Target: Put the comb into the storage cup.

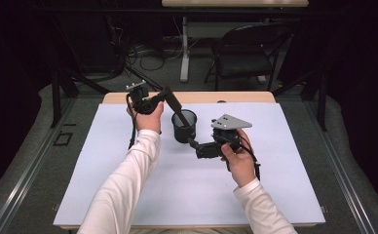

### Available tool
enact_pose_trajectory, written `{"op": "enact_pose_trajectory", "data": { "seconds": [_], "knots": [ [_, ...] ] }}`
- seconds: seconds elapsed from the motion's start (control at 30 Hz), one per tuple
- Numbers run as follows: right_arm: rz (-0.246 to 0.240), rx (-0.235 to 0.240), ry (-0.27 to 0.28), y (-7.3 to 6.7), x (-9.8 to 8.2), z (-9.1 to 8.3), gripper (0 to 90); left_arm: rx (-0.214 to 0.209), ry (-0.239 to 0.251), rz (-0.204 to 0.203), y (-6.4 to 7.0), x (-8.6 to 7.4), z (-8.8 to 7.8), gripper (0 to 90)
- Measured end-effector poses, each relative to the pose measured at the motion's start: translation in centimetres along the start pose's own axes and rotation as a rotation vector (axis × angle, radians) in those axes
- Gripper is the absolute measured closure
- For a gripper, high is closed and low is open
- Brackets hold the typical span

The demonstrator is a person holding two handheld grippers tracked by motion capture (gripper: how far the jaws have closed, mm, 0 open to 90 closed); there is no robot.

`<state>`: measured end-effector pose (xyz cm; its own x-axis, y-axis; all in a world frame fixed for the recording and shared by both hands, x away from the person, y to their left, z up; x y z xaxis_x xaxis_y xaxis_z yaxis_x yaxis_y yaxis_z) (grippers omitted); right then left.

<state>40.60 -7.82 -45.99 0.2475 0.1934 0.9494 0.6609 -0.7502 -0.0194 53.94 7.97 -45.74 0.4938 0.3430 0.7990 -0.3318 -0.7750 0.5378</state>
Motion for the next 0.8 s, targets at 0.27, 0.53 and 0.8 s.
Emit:
{"op": "enact_pose_trajectory", "data": {
  "seconds": [0.27, 0.53, 0.8],
  "knots": [
    [0.003, 0.001, -0.003, -0.03, -0.07, 0.05, 0.1, 0.006, -0.010, -0.005, -0.26, -0.49, 0.16, 84.6],
    [0.001, 0.002, -0.008, -0.10, -0.18, 0.17, 0.1, 0.007, -0.009, -0.008, -0.26, -0.67, 0.17, 84.6],
    [0.003, 0.003, -0.006, -0.06, -0.20, 0.22, 0.1, 0.006, 0.002, -0.025, -0.74, -0.70, 0.09, 84.6]
  ]
}}
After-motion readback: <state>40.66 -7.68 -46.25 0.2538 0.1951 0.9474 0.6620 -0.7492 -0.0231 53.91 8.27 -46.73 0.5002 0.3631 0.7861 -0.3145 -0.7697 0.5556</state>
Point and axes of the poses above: each handheld gripper's, and its own axes: z roughly forward along the jaws, x roughly out of its top, y roughly to its right, the point moved 8 cm from there along z, roughly forward along the jaws, and after that the axes turned 3 degrees about y, right-handed, at the moved point
